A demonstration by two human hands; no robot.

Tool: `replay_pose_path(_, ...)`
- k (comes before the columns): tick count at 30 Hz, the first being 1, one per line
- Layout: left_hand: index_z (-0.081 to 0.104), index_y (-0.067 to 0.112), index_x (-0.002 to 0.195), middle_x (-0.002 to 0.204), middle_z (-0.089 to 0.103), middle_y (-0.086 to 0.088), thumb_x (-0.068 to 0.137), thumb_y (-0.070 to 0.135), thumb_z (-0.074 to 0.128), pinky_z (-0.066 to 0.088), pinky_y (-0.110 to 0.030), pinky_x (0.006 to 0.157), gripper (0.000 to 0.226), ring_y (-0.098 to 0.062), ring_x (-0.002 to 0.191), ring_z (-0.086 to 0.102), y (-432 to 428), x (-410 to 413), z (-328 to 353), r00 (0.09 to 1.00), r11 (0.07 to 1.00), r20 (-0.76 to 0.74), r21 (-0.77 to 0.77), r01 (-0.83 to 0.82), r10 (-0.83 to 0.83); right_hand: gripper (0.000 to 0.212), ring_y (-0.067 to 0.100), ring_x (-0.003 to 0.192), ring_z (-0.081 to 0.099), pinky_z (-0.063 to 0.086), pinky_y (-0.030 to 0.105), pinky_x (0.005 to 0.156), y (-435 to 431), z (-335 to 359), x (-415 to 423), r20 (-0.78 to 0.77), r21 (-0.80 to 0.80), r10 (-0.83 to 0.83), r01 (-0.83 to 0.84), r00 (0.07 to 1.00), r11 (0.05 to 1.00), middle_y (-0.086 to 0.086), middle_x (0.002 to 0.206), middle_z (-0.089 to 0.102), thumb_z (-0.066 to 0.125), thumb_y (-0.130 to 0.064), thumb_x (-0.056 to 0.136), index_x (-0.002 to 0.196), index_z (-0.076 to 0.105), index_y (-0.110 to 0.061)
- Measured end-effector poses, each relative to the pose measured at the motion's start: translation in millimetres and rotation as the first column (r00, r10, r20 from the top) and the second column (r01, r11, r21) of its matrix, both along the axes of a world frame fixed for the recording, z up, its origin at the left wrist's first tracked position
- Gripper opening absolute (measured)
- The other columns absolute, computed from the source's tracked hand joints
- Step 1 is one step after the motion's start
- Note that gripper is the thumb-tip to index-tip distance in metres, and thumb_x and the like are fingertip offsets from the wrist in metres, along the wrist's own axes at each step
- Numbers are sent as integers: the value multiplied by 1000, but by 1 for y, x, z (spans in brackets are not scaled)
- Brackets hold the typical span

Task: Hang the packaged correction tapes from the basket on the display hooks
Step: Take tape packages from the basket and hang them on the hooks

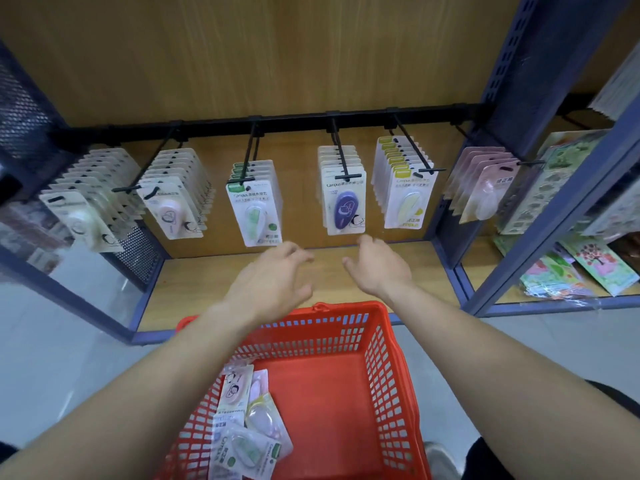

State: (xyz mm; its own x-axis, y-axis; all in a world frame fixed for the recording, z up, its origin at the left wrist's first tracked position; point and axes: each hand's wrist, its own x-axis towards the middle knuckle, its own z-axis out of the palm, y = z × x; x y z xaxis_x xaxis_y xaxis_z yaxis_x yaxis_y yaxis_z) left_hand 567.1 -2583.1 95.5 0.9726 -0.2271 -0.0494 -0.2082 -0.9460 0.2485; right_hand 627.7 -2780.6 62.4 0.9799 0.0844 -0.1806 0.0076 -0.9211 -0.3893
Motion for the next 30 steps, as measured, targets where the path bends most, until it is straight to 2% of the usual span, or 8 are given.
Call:
replay_pose_path(4, 58, 28, 135, 137, 53, 5, 94, 41, 62, 45, -35, 106, 43, -19, 129, 55, 37, -66, -62, 972, 997, -222, 3, -74, 72, 53, 33, 128, 56, 49, 44, 102, 0, -32, -49, -152, -215, 304, -332, 940, 919, 10, 136, 57, 54, -53, 96, 135, 54, -18)
replay_pose_path(8, 58, 22, 136, 141, 54, -3, 94, 38, 63, 43, -31, 106, 45, -22, 128, 55, 87, -133, -127, 866, 978, -458, 47, -201, 201, 52, 30, 131, 53, 45, 37, 107, 9, -94, -99, -387, -152, 419, -505, 822, 850, 13, 138, 58, 56, -50, 98, 136, 57, -14)
replay_pose_path(12, 59, 18, 135, 137, 59, -6, 92, 38, 65, 40, -28, 106, 48, -22, 126, 55, 124, -184, -173, 762, 940, -566, 75, -331, 314, 53, 32, 128, 55, 45, 35, 103, 42, -173, -135, -544, -24, 382, -468, 747, 883, 17, 137, 60, 57, -47, 99, 134, 58, -8)
replay_pose_path(19, 59, 15, 136, 137, 60, -11, 92, 31, 69, 41, -28, 106, 48, -26, 126, 56, 125, -183, -211, 703, 875, -588, 16, -483, 399, 63, 30, 123, 58, 47, 31, 93, 128, -263, -166, -642, 174, 272, -210, 717, 962, 14, 139, 59, 73, -39, 86, 139, 52, -12)
replay_pose_path(24, 46, 12, 146, 146, 50, -13, 93, 28, 68, 40, -31, 108, 60, -28, 132, 51, 119, -170, -250, 609, 828, -661, 35, -559, 439, 99, 33, 143, 36, 38, 37, 113, 146, -302, -160, -692, 205, 277, -187, 666, 961, 15, 155, 36, 80, -47, 78, 156, 28, -20)
replay_pose_path(26, 37, 11, 152, 151, 43, -14, 93, 27, 67, 38, -35, 112, 69, -30, 137, 46, 116, -162, -263, 568, 813, -682, 67, -579, 461, 86, 33, 144, 32, 35, 37, 113, 143, -312, -154, -708, 217, 258, -145, 657, 965, 15, 153, 37, 80, -44, 79, 151, 38, -22)
replay_pose_path(28, 30, 11, 155, 154, 40, -13, 91, 24, 69, 38, -37, 111, 76, -30, 139, 44, 113, -156, -273, 526, 799, -708, 90, -595, 471, 47, 29, 138, 36, 37, 32, 103, 141, -321, -152, -710, 222, 267, -153, 652, 963, 13, 137, 52, 80, -44, 78, 119, 61, -28)
replay_pose_path(30, 31, 13, 155, 152, 42, -12, 88, 22, 73, 41, -37, 109, 80, -30, 137, 46, 114, -153, -281, 505, 801, -725, 107, -590, 468, 29, 24, 128, 42, 39, 31, 93, 140, -329, -152, -687, 237, 282, -161, 670, 958, 7, 120, 63, 81, -45, 73, 88, 62, -30)
